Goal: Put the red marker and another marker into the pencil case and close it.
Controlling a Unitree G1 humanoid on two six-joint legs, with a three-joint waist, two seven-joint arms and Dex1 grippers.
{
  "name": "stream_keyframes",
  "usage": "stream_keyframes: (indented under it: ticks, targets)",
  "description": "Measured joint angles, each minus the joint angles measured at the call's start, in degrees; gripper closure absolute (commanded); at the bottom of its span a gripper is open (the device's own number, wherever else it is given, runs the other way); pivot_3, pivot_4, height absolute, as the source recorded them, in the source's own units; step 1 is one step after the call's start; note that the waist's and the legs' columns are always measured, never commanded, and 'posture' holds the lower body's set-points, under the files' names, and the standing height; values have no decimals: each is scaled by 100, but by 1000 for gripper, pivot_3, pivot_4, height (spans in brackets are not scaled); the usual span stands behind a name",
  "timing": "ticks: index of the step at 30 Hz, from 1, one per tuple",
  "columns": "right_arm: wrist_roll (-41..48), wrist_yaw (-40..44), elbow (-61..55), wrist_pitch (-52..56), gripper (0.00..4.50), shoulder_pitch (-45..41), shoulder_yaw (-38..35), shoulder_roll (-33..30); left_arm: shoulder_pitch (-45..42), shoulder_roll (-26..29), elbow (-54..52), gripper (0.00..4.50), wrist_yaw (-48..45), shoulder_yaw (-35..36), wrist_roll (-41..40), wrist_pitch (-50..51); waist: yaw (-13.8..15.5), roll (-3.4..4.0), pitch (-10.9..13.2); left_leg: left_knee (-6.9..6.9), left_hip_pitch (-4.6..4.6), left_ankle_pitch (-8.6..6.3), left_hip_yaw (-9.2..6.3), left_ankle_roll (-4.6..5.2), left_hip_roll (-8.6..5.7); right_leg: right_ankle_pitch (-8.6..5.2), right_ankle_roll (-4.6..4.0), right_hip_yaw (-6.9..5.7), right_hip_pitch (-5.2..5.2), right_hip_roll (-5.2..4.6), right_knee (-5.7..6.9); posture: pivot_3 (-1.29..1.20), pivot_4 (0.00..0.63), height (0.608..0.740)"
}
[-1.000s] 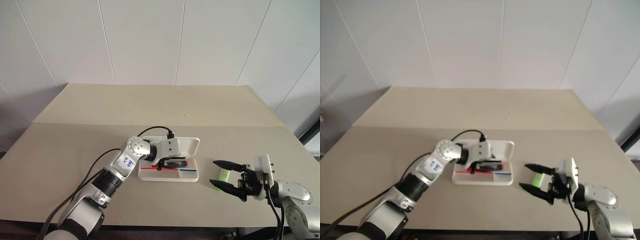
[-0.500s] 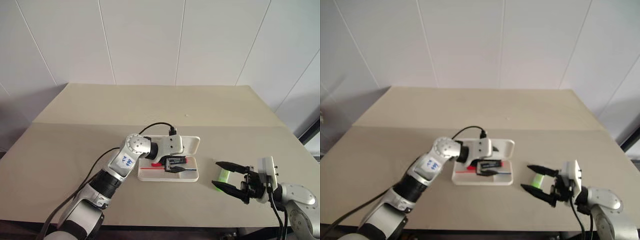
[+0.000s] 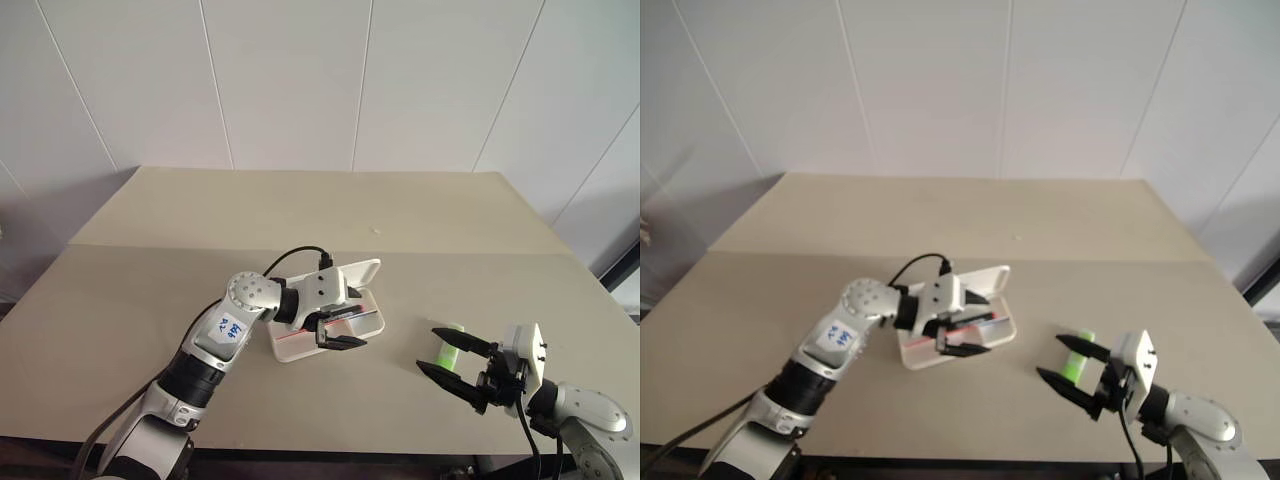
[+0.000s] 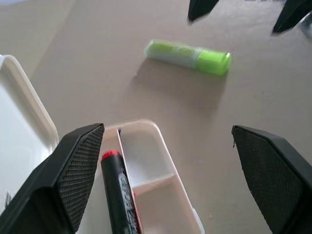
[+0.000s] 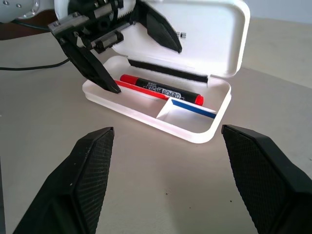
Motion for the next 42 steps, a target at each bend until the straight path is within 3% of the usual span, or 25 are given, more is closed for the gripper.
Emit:
stream_keyframes:
  ticks: [12,30,42]
  targets:
    - [0,0,-2,-5,0,37,-4,0,-183,-103,848,22,-125,-54,85,-381,-2,0,0,-2,0,0,0,0,0,0,0,0,0,0,0,0,150,740]
    - [-67,-387,-206,36,0,174,74,81,780,579,-121,22,-1430,365,-921,-1091,-2,4,-2,-6,3,0,1,0,3,-4,-7,0,0,0,3,0,150,740]
    - [-138,-955,-469,164,0,326,186,239,1199,638,-141,22,-1869,1015,-1814,-1575,-8,5,-3,-5,5,0,1,0,4,-5,-10,0,0,0,4,0,150,740]
